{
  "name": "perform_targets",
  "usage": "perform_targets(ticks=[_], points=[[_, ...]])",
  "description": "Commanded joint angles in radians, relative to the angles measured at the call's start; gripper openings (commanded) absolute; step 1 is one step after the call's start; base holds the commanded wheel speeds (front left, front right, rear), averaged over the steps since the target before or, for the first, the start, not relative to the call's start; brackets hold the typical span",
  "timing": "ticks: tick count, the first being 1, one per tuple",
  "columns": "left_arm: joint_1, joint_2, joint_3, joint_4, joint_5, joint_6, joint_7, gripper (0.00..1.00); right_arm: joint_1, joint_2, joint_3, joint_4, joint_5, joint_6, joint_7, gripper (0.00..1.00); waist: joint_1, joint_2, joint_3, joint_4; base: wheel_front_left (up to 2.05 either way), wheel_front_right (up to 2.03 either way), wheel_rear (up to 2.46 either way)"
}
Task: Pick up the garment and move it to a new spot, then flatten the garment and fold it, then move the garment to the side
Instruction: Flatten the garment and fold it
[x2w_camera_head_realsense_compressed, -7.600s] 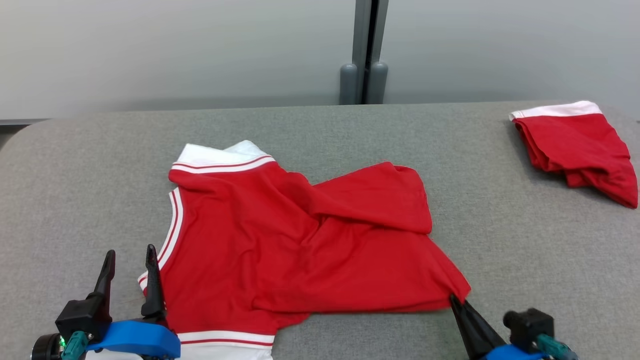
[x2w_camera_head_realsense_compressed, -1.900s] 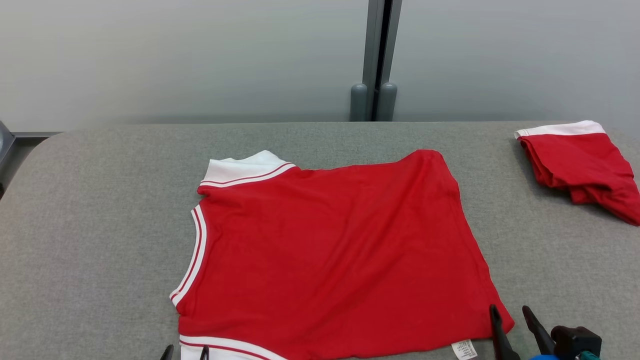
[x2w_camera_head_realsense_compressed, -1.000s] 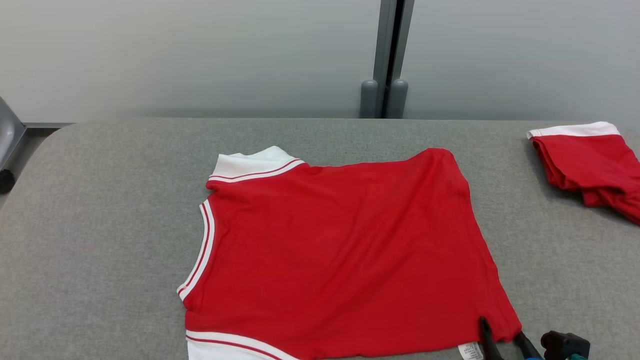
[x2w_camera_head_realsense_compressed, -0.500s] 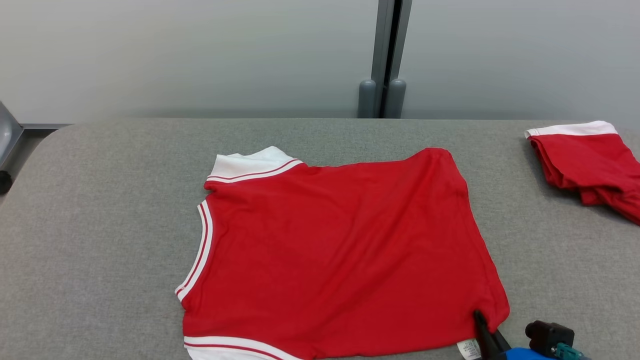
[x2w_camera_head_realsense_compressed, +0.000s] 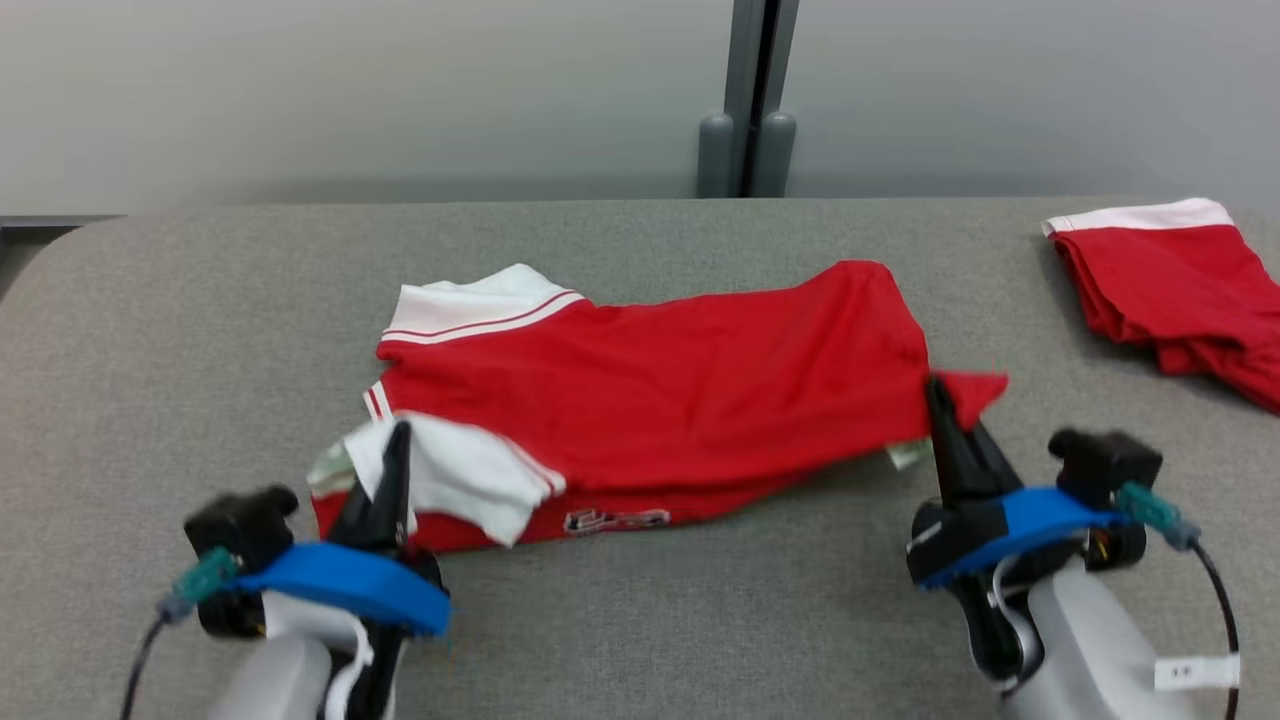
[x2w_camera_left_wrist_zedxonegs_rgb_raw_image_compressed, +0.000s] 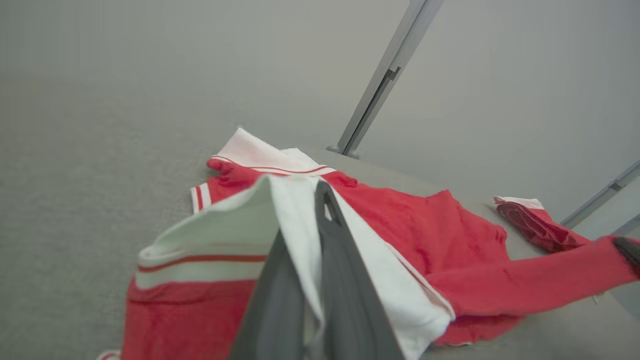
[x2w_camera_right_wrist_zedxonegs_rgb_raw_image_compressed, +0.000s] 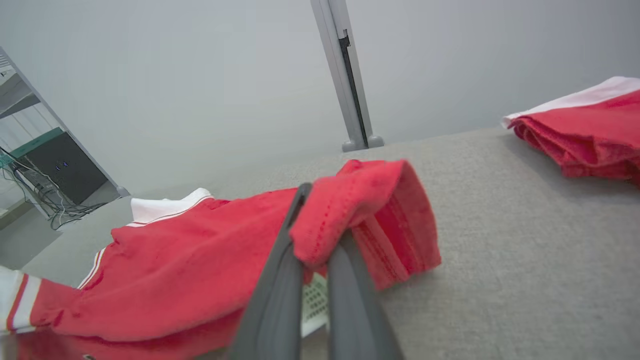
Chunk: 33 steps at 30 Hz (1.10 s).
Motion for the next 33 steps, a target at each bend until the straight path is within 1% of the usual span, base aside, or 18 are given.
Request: perform_targets(ticks=[1,6,12,16,21,22,24,27,29,33], points=[[-0.081,0.016,0.009,-0.009,-0.014,-0.001,0.011,0.0,-0.077,-0.007,0.006,-0.001,-0.003,0.001,0.0,0.0,-0.0002,-0.0004,0.023,-0.001,0.0,0.0,0.0],[-0.343,0.061,0.021,0.008,-0.078,-0.002,0.073,0.0,-0.335,-0.017,0.019,0.073,0.035,0.001,0.029,0.0,-0.0002,-0.0004,0.117,-0.015,0.0,0.0,0.0],[-0.737,0.118,0.047,0.087,-0.118,-0.002,0.128,0.0,-0.736,-0.017,-0.005,0.2,0.101,0.001,0.081,0.0,-0.0002,-0.0004,0.27,-0.035,0.0,0.0,0.0],[-1.006,0.126,0.05,0.166,-0.112,-0.002,0.134,0.0,-1.005,-0.021,-0.033,0.29,0.118,0.001,0.082,0.0,-0.0002,-0.0004,0.351,-0.039,0.0,0.0,0.0],[-1.288,0.121,0.024,0.265,-0.108,-0.002,0.118,0.0,-1.262,-0.017,-0.047,0.383,0.114,0.001,0.057,0.0,-0.0002,-0.0004,0.408,-0.047,0.0,0.0,0.0],[-1.337,0.122,0.014,0.281,-0.108,-0.002,0.11,0.0,-1.299,-0.017,-0.043,0.4,0.109,0.001,0.051,0.0,-0.0002,-0.0004,0.415,-0.049,0.0,0.0,0.0],[-1.405,0.105,0.008,0.315,-0.134,-0.002,0.093,0.0,-1.361,-0.024,-0.044,0.433,0.102,0.001,0.038,0.0,-0.0002,-0.0004,0.423,-0.046,0.0,0.0,0.0],[-1.464,0.094,-0.022,0.346,-0.159,-0.002,0.063,0.0,-1.401,-0.024,-0.034,0.48,0.1,0.001,0.025,0.0,-0.0002,-0.0004,0.43,-0.041,0.0,0.0,0.0],[-1.463,0.091,-0.058,0.353,-0.17,-0.002,0.049,0.0,-1.4,-0.022,-0.016,0.501,0.096,0.001,0.02,0.0,-0.0002,-0.0004,0.435,-0.036,0.0,0.0,0.0],[-1.4,0.1,-0.103,0.356,-0.229,-0.002,0.027,0.0,-1.338,-0.019,0.005,0.536,0.123,0.001,0.008,0.0,-0.0002,-0.0004,0.44,-0.029,0.0,0.0,0.0]])
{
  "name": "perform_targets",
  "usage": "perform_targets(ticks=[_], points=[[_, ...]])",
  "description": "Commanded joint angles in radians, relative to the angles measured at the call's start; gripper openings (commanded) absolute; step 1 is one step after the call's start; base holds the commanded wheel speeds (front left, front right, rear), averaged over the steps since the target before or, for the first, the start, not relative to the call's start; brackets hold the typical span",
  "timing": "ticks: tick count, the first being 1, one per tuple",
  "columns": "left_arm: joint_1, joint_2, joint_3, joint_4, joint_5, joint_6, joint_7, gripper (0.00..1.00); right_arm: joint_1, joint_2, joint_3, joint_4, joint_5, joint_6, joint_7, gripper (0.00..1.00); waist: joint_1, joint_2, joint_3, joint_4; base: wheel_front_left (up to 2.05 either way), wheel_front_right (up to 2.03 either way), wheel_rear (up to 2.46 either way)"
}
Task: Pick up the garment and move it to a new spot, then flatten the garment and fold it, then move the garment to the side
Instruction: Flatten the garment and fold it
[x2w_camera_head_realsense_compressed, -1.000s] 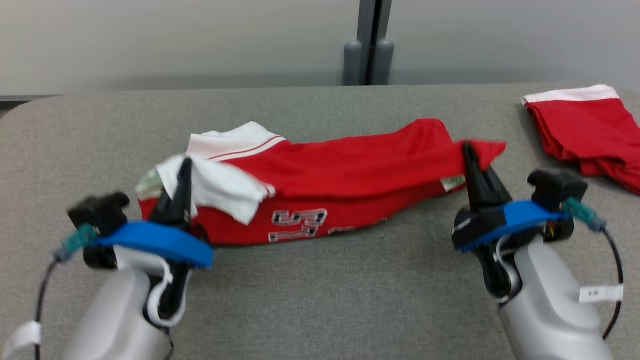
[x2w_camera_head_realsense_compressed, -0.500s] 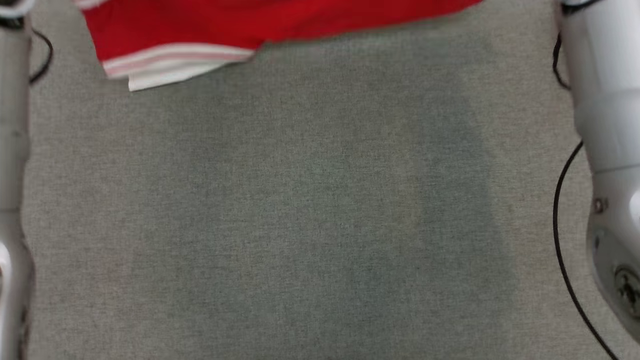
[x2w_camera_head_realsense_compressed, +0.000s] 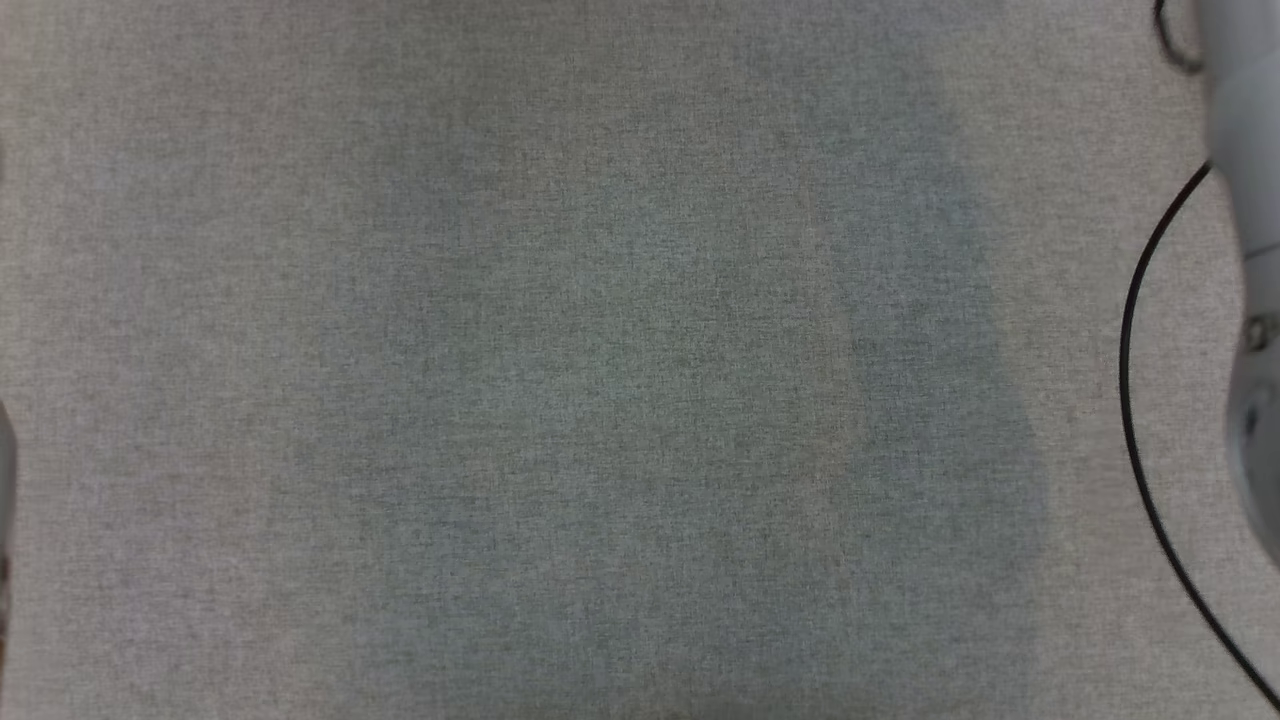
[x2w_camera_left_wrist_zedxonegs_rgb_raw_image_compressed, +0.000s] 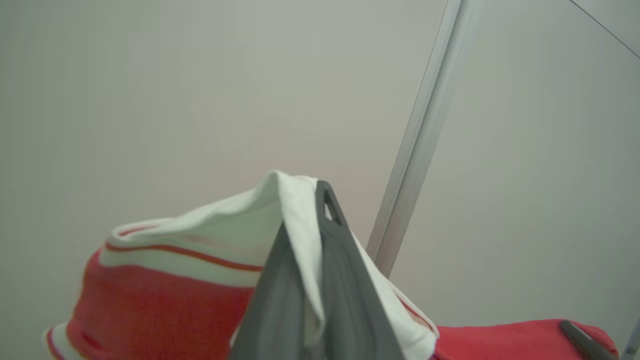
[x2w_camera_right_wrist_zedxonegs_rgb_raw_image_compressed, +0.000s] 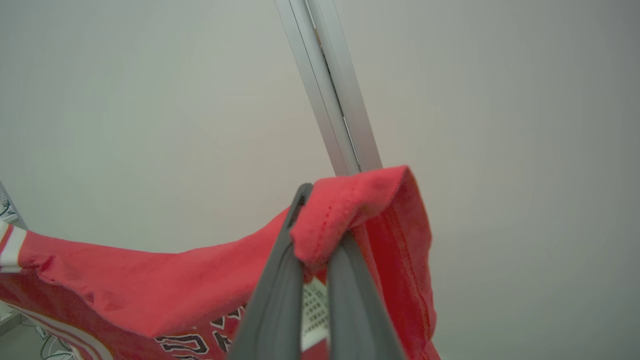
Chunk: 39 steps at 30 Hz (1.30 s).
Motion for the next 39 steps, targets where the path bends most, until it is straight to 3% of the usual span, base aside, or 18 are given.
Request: perform_targets(ticks=[1,9,12,14,23,29,34,39], points=[[0.055,0.008,-0.02,0.003,-0.026,-0.002,-0.015,0.0,0.059,0.002,0.022,0.015,0.015,0.001,-0.008,0.0,-0.0001,0.0,0.002,0.003,0.0,0.0,0.0],[0.392,0.046,-0.06,-0.064,-0.123,-0.002,-0.071,0.0,0.343,0.009,0.118,-0.051,0.067,0.001,-0.017,0.0,-0.0001,0.0,-0.038,-0.015,0.0,0.0,0.0],[0.561,0.052,-0.052,-0.112,-0.131,-0.002,-0.077,0.0,0.488,0.005,0.147,-0.111,0.094,0.001,-0.017,0.0,-0.0001,0.0,-0.072,-0.02,0.0,0.0,0.0],[0.66,0.057,0.007,-0.161,-0.117,-0.001,-0.077,0.0,0.58,-0.001,0.161,-0.154,0.115,0.001,-0.017,0.0,-0.0001,0.0,-0.091,-0.023,0.0,0.0,0.0],[1.152,-0.032,0.138,-0.379,-0.009,0.018,-0.077,0.0,0.975,-0.042,0.216,-0.325,0.211,0.001,-0.017,0.0,-0.0001,0.0,-0.201,-0.014,0.0,0.0,0.0],[1.373,-0.067,0.14,-0.459,0.012,0.038,-0.077,0.0,1.171,-0.076,0.21,-0.387,0.257,0.001,-0.017,0.0,-0.0001,0.0,-0.276,0.0,0.0,0.0,0.0],[1.589,-0.089,0.118,-0.567,0.011,0.084,-0.066,0.0,1.374,-0.116,0.178,-0.463,0.279,0.001,-0.016,0.0,-0.0001,0.0,-0.363,0.015,0.0,0.0,0.0],[1.719,-0.075,0.1,-0.657,0.005,0.123,-0.034,0.0,1.515,-0.144,0.143,-0.548,0.262,0.001,0.03,0.0,-0.0001,0.0,-0.411,0.021,0.0,0.0,0.0]])
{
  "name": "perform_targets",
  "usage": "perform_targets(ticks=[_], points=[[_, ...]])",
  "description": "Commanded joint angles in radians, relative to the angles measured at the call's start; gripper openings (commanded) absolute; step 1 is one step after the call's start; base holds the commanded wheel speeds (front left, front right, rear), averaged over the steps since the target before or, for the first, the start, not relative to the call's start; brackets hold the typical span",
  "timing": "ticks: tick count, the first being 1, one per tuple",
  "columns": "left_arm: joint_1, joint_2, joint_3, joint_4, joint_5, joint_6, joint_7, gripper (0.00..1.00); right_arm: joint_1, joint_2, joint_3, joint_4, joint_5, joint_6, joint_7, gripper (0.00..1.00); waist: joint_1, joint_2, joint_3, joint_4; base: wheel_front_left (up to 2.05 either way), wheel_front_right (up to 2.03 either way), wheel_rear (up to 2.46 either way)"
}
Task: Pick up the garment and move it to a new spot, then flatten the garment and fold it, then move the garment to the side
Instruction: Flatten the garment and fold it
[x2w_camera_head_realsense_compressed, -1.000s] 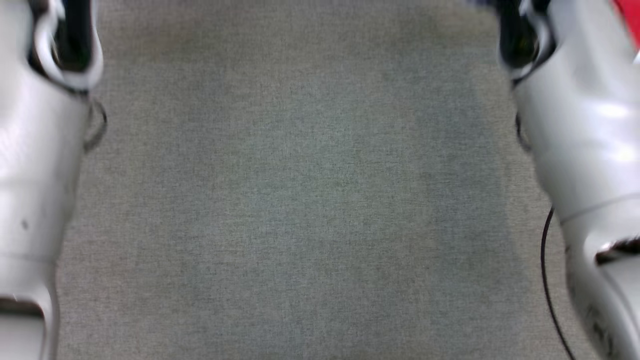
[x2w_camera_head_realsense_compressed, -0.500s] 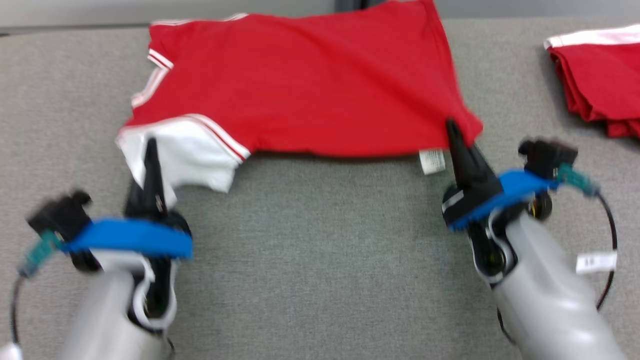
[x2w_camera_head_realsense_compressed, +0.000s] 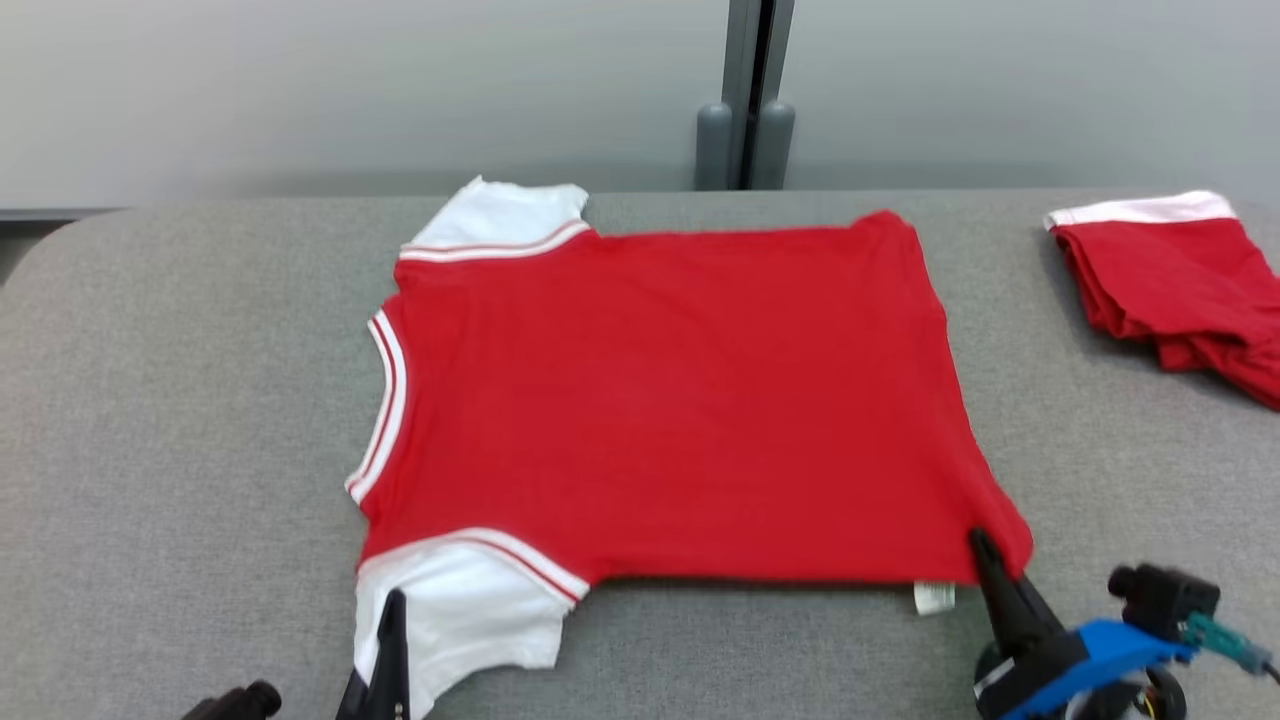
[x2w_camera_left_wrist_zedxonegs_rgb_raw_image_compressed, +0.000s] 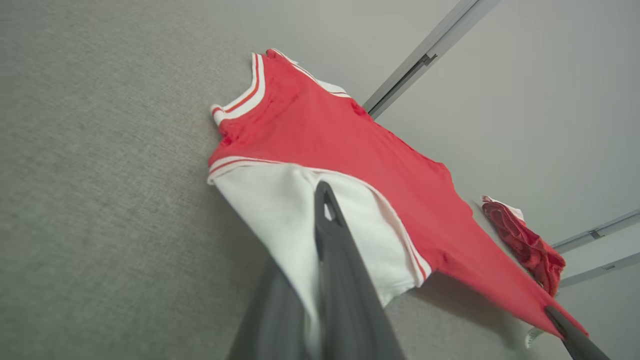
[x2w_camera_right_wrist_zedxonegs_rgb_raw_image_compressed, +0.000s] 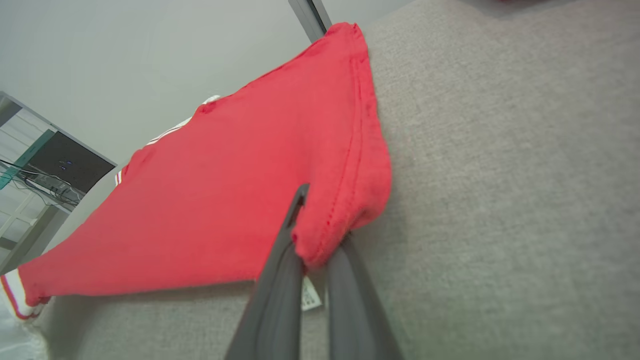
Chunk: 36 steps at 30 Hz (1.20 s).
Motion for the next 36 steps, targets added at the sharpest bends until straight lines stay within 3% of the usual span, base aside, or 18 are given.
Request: perform_targets(ticks=[1,8,18,36], points=[[0.024,0.016,0.004,-0.024,-0.003,0.012,0.008,0.0,0.049,-0.013,-0.014,-0.024,-0.018,0.001,0.019,0.0,0.0003,0.0003,-0.013,-0.003,0.0,0.0,0.0],[0.095,0.044,-0.016,-0.111,0.011,0.048,0.048,0.0,0.182,0.028,-0.088,-0.166,-0.091,0.001,0.117,0.0,0.0003,0.0003,-0.027,-0.004,0.0,0.0,0.0],[0.037,0.048,-0.018,-0.079,-0.005,0.025,0.064,0.0,0.2,0.099,-0.17,-0.266,-0.161,0.001,0.244,0.0,0.0003,0.0003,-0.022,-0.022,0.0,0.0,0.0],[-0.201,0.087,-0.024,0.053,-0.027,-0.054,0.15,0.0,0.001,0.134,-0.203,-0.198,-0.181,0.001,0.371,0.0,0.0003,0.0003,0.03,-0.037,0.0,0.0,0.0]])
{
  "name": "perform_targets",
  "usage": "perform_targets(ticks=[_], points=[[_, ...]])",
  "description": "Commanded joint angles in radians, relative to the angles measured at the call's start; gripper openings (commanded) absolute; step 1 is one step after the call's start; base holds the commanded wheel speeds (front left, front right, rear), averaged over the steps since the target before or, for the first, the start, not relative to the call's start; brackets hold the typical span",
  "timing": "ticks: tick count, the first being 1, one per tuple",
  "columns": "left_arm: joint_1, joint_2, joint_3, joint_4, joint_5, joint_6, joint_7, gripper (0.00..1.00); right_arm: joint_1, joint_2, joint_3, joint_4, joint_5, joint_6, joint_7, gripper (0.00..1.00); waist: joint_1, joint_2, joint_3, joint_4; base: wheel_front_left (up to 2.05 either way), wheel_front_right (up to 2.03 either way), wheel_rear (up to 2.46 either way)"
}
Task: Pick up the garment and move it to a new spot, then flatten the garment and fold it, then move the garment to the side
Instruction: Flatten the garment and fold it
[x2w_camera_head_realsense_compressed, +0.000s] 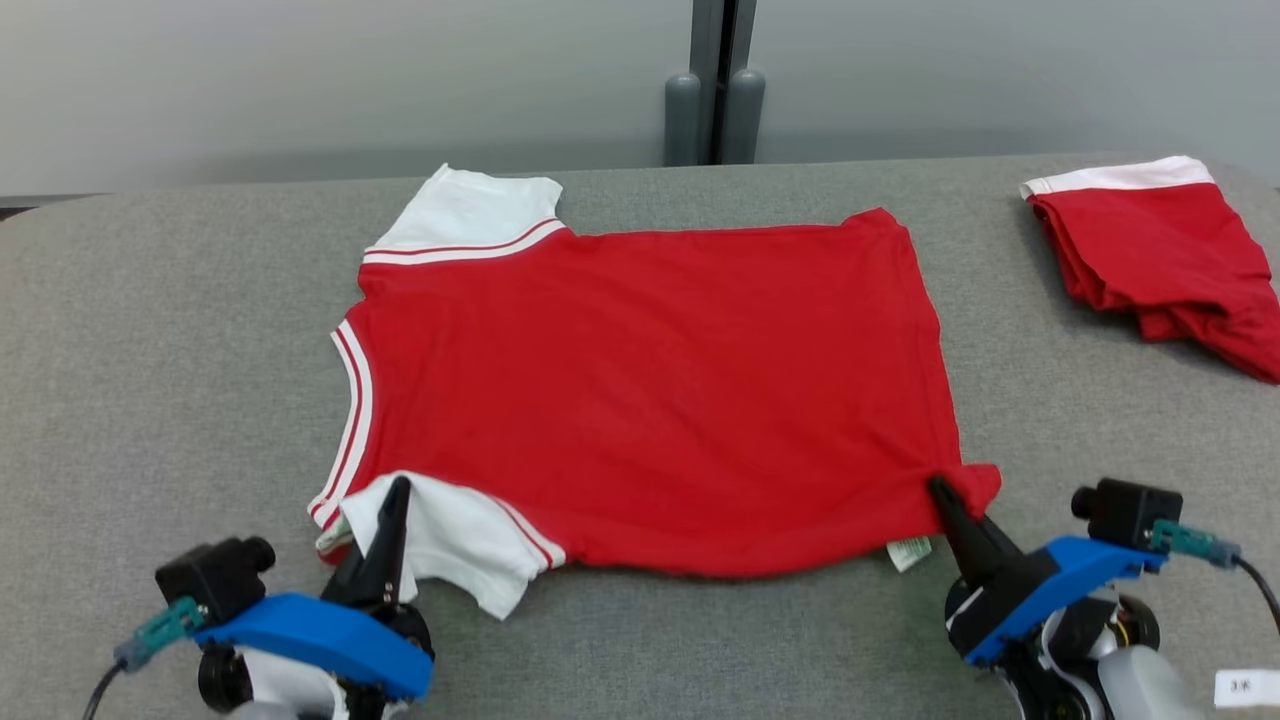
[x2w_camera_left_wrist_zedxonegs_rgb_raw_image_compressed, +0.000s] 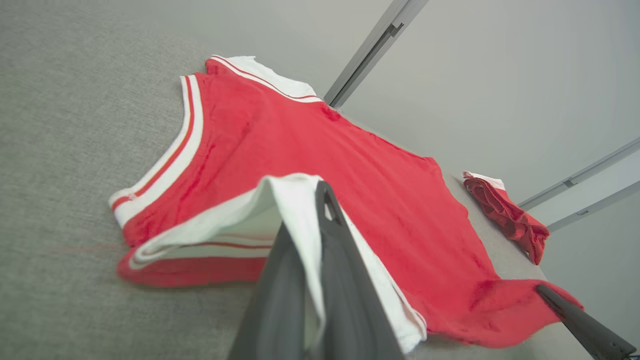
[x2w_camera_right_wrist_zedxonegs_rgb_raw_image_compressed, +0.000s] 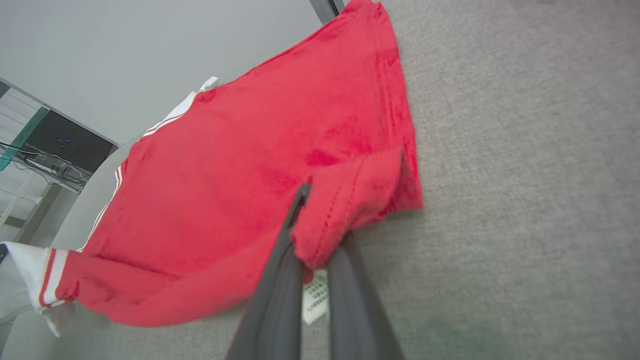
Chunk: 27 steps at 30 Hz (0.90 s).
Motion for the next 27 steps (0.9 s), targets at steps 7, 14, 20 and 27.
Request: perform_targets(ticks=[7,14,20,27], points=[[-0.159,0.016,0.007,0.097,-0.011,-0.027,0.037,0.0,-0.145,-0.005,0.003,0.078,-0.013,0.001,0.026,0.0,-0.0001,-0.0001,0.039,-0.002,0.0,0.0,0.0],[-0.288,0.025,0.0,0.2,-0.02,-0.047,0.061,0.0,-0.27,-0.014,0.013,0.18,-0.016,0.001,0.02,0.0,-0.0001,-0.0001,0.081,-0.006,0.0,0.0,0.0],[-0.38,0.021,-0.019,0.297,-0.016,-0.06,0.053,0.22,-0.369,-0.009,0.026,0.277,-0.014,0.001,-0.007,0.95,-0.0001,-0.0001,0.108,-0.009,0.0,0.0,0.0],[-0.438,0.014,-0.033,0.384,0.013,-0.067,-0.042,1.0,-0.414,-0.023,0.064,0.351,-0.022,0.001,-0.083,1.0,-0.0001,-0.0001,0.109,-0.006,0.0,0.0,0.0]])
